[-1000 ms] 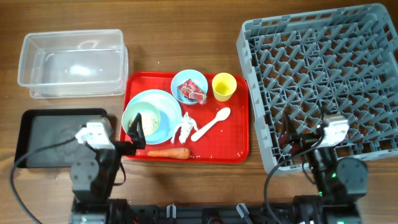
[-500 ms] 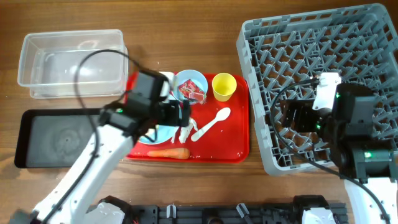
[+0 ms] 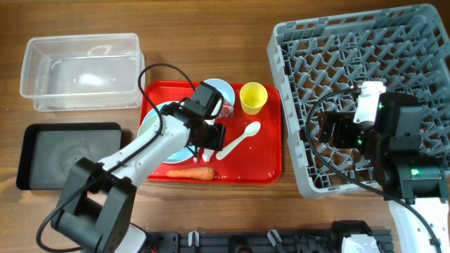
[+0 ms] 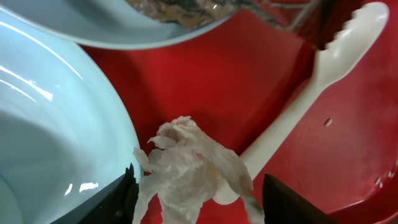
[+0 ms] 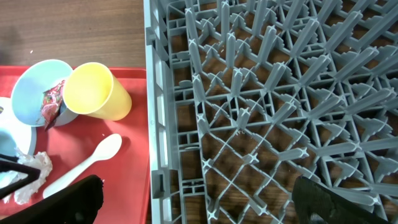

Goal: Sort waste into correct bins and load items into the dishwasher rack
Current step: 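Grasp the crumpled white tissue on the red tray with the left gripper, then carry the tissue left and drop it into the clear plastic bin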

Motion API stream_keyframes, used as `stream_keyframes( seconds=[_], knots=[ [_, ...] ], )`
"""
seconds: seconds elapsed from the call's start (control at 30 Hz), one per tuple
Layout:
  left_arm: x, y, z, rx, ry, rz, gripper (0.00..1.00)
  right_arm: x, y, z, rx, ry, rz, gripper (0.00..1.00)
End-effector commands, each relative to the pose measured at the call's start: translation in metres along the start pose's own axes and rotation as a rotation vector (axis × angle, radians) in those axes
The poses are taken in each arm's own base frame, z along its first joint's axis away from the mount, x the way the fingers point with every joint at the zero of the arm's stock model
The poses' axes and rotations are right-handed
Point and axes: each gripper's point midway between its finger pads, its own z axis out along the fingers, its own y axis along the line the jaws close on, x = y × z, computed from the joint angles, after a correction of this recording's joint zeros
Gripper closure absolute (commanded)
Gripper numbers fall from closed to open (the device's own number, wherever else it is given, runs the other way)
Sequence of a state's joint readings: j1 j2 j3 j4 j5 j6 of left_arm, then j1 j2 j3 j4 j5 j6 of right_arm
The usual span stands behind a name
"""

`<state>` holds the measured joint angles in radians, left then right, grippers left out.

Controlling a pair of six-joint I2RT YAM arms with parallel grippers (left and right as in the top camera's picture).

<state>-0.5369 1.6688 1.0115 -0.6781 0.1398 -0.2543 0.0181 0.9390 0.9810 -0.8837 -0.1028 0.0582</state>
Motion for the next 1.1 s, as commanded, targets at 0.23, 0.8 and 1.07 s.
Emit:
stream_keyframes(
  seconds=[0.23, 0.8, 1.07],
  knots=[
    [-0.001, -0.006, 0.010, -0.002, 0.013, 0.018, 0.54, -0.007, -0.001, -0.004, 0.013, -0.017, -0.010, 0.00],
    [-0.052, 0.014, -0.075, -0.069, -0.180, -0.031, 0.96, -0.007, -0.001, -0.004, 0.013, -0.018, -0.010, 0.00],
    [-0.132, 0.165, -0.214, -0.227, -0.718, -0.389, 0.96, -0.008, -0.001, -0.004, 0.013, -0.021, -0.010, 0.00]
  ],
)
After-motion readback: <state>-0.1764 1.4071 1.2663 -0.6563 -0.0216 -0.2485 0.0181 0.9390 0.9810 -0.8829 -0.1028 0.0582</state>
